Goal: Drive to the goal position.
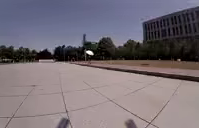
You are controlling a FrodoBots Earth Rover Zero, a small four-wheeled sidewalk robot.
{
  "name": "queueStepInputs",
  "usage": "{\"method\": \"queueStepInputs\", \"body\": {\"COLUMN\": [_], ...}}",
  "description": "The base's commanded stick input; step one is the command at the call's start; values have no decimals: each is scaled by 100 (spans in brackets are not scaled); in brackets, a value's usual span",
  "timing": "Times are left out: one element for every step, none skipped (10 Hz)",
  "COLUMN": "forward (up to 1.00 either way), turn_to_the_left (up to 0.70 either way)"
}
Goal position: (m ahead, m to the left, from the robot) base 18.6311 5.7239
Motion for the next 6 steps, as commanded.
{"method": "queueStepInputs", "body": {"forward": [70, 70, 70, 78, 85, 87], "turn_to_the_left": [0, 0, 0, 0, 0, 0]}}
